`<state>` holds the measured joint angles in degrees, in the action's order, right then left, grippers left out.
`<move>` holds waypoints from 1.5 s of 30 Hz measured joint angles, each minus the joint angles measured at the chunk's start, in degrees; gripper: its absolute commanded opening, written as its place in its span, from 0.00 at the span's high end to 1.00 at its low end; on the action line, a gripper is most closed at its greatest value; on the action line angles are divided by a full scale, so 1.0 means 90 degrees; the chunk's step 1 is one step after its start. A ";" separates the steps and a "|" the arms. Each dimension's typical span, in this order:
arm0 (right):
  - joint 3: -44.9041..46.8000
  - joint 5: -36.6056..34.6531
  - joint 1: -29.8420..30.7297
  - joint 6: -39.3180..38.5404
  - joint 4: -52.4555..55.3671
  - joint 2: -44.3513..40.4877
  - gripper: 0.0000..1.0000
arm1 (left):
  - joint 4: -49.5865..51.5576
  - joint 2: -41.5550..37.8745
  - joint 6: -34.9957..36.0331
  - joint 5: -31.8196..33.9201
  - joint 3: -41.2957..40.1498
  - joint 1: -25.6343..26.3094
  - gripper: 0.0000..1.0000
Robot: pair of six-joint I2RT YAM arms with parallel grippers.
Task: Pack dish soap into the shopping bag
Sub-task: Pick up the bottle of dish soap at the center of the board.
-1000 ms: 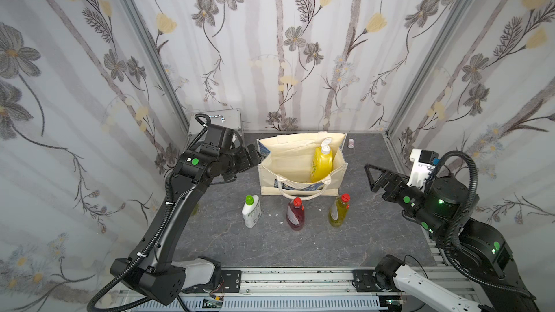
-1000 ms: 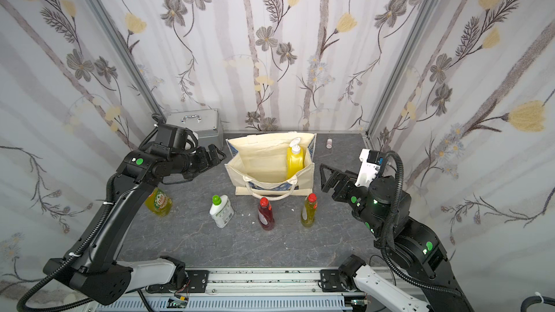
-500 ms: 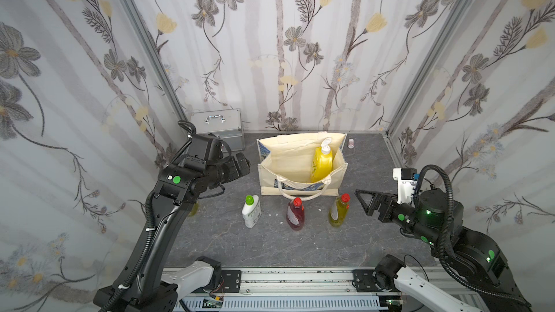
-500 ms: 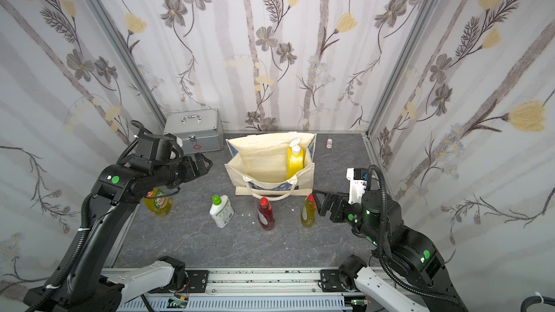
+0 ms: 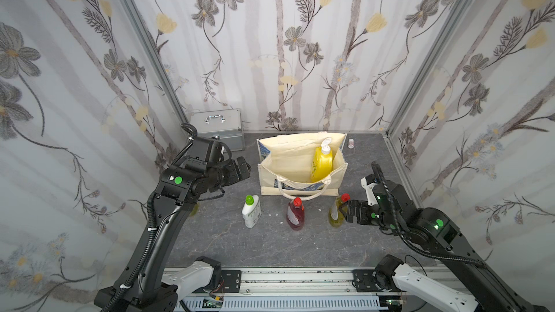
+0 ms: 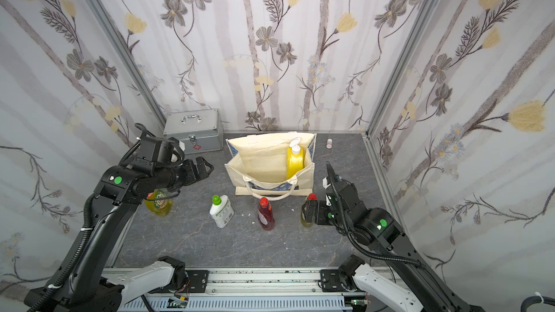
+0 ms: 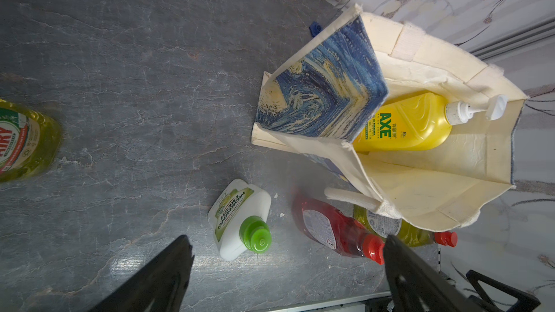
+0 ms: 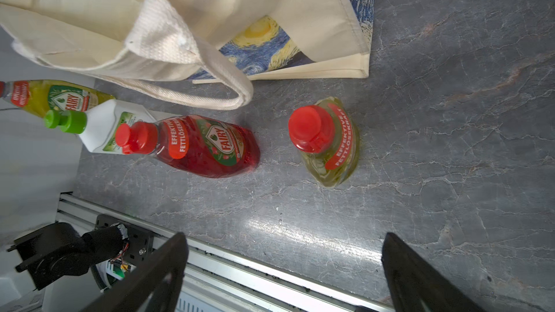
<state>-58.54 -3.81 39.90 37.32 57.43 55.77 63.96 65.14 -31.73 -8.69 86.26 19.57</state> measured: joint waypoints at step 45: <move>0.1698 -0.0923 -0.0085 -0.0578 -0.2373 0.1013 0.25 | -0.0049 0.0114 0.0141 -0.0328 0.0129 -0.0272 0.00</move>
<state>-43.27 -12.12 39.13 32.12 36.07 64.88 63.53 66.17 -30.46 -11.64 87.42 17.12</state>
